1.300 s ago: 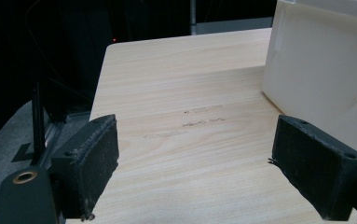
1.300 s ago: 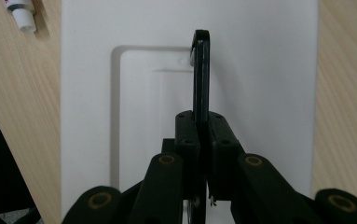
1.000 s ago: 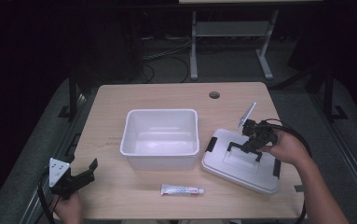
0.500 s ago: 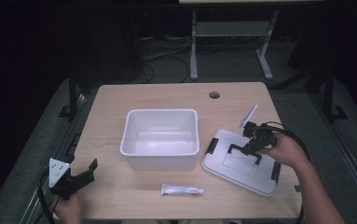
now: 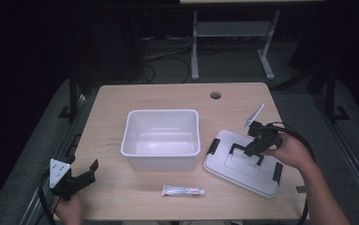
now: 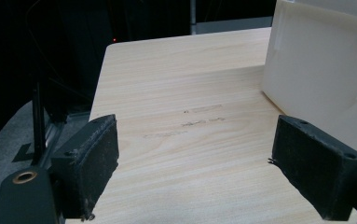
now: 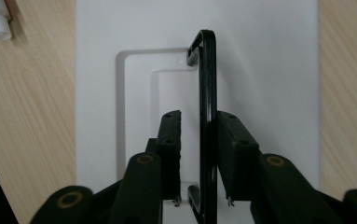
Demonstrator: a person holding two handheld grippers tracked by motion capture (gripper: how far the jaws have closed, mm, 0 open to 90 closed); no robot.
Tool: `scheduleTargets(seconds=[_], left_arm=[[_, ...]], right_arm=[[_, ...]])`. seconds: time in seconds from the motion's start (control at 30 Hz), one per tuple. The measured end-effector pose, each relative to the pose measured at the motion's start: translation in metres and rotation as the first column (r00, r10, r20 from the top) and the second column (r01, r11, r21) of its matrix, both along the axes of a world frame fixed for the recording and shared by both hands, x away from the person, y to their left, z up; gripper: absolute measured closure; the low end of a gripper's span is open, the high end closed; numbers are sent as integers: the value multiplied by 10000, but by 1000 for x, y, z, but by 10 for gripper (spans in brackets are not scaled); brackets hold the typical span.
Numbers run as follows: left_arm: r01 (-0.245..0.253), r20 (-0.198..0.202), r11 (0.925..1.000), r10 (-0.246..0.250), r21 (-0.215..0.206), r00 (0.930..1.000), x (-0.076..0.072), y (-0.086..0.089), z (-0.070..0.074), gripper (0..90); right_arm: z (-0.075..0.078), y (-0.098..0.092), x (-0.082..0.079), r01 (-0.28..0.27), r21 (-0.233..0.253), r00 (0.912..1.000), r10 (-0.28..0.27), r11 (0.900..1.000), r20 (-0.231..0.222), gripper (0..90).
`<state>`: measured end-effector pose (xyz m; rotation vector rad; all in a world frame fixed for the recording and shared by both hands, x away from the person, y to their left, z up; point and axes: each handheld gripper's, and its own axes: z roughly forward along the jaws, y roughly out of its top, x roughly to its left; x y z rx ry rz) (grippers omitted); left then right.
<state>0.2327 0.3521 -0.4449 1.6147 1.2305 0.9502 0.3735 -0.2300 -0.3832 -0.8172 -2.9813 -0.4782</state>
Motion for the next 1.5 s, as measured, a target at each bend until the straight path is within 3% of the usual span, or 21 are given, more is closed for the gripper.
scheduleTargets(seconds=[0.2, 0.47, 0.63, 0.9, 1.5], left_arm=[[16, -16, 10000, -16, 28, 10000, 0, -1, 0, 138], [31, -7, 10000, -31, 33, 10000, 0, -2, 0, 138], [55, -15, 10000, -55, 44, 10000, 0, -2, 0, 138], [21, 0, 10000, -21, 30, 10000, 0, -1, 0, 138], [32, 1, 10000, -32, 42, 10000, 0, -1, 0, 138]], right_arm=[[10, -2, -4, 108, -37, 9990, -106, 9999, 431, 601], [25, -2, -15, 49, -23, 9965, -47, 10000, 829, 573], [30, 4, -23, -267, -29, 9942, 269, 9996, 1045, 569], [24, 17, -36, -701, -12, 9932, 699, 9975, 931, 555], [8, 62, -66, -1898, 27, 9793, 1891, 9818, 721, 496]])
